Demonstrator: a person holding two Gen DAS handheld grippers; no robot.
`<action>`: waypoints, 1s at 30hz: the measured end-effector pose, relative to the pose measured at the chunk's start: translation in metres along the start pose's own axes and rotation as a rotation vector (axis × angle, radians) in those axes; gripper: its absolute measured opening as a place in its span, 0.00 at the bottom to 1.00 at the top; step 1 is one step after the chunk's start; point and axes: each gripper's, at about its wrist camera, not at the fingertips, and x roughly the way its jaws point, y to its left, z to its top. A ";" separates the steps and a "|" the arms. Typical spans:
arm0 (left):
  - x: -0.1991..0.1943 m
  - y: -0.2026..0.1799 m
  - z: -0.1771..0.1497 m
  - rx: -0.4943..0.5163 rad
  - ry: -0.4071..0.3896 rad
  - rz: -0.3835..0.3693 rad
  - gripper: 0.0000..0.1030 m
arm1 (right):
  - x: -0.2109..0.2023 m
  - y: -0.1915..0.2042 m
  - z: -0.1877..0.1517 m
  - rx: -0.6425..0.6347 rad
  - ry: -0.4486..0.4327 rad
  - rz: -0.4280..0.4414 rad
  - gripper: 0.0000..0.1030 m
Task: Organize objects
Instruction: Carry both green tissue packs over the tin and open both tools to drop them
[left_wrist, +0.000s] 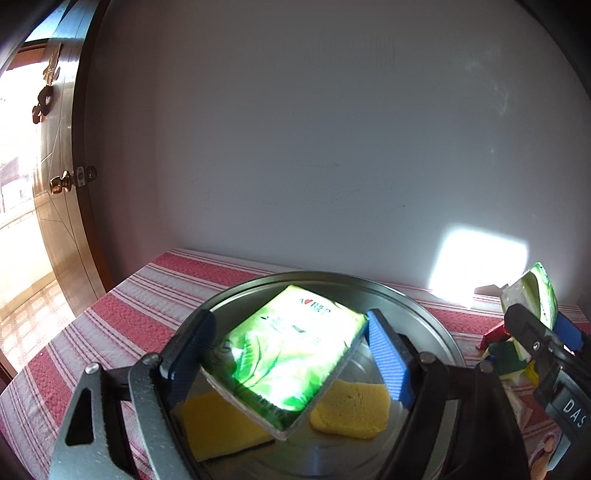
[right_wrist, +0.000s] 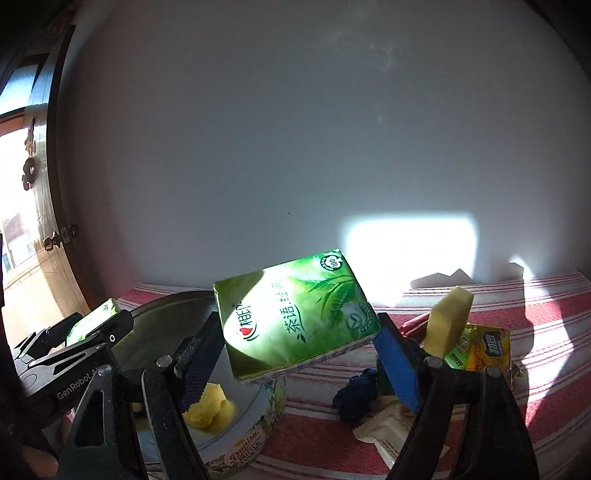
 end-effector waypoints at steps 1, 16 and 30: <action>0.001 0.003 0.000 -0.002 0.005 0.009 0.81 | 0.003 0.005 0.001 -0.001 0.001 0.008 0.80; 0.028 0.033 -0.002 -0.047 0.102 0.149 0.81 | 0.055 0.042 0.002 0.025 0.099 -0.016 0.80; 0.040 0.027 -0.008 0.012 0.160 0.207 0.81 | 0.067 0.069 -0.007 -0.055 0.123 -0.075 0.80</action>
